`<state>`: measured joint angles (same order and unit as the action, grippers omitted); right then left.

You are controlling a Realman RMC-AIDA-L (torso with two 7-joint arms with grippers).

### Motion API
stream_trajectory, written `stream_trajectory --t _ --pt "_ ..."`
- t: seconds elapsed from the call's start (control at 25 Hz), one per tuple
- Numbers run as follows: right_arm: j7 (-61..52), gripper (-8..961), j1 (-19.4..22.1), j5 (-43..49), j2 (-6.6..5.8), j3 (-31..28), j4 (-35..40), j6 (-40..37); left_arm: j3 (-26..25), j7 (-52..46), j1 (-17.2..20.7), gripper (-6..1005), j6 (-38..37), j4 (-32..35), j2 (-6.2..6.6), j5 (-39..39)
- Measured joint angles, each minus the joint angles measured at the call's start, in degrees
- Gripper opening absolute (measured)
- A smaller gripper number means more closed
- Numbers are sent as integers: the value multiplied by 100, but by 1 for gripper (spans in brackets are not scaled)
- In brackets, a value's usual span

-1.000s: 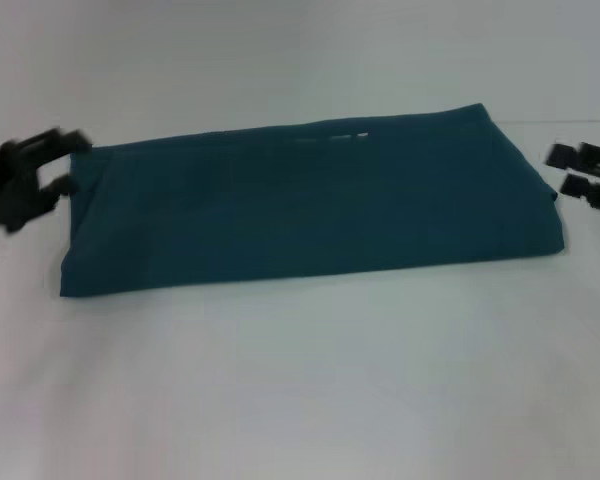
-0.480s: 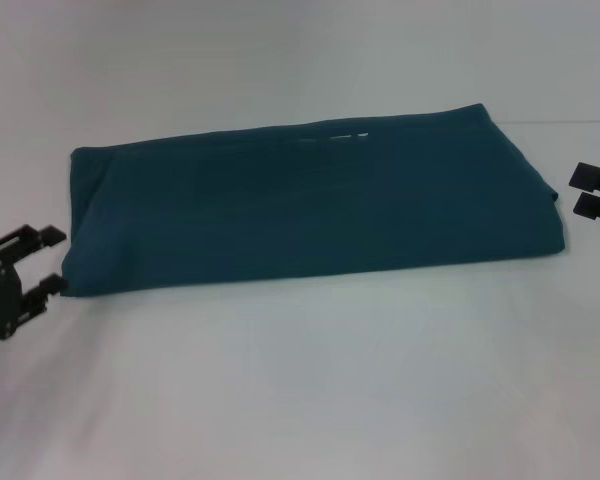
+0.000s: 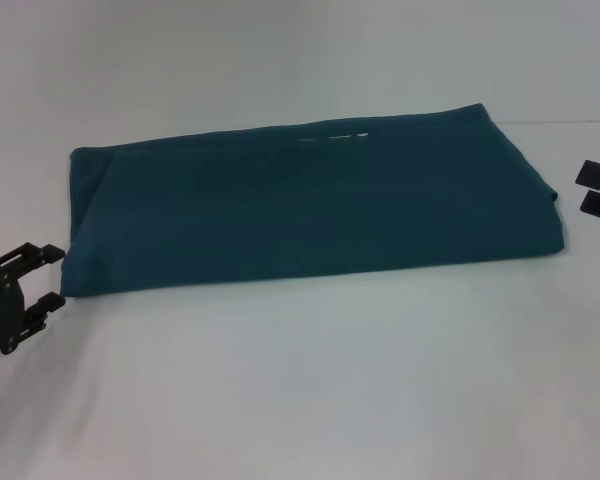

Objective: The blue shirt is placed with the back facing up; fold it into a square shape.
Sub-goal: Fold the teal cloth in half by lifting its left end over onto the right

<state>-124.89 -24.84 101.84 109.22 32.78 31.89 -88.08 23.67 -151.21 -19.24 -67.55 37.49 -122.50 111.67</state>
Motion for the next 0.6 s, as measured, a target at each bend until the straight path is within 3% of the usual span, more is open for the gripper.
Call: stream_trajectory --t 0.6 --pt "-22 776 62 -7 17 -8 -40 37 38 53 -66 683 395 -121 -2 45"
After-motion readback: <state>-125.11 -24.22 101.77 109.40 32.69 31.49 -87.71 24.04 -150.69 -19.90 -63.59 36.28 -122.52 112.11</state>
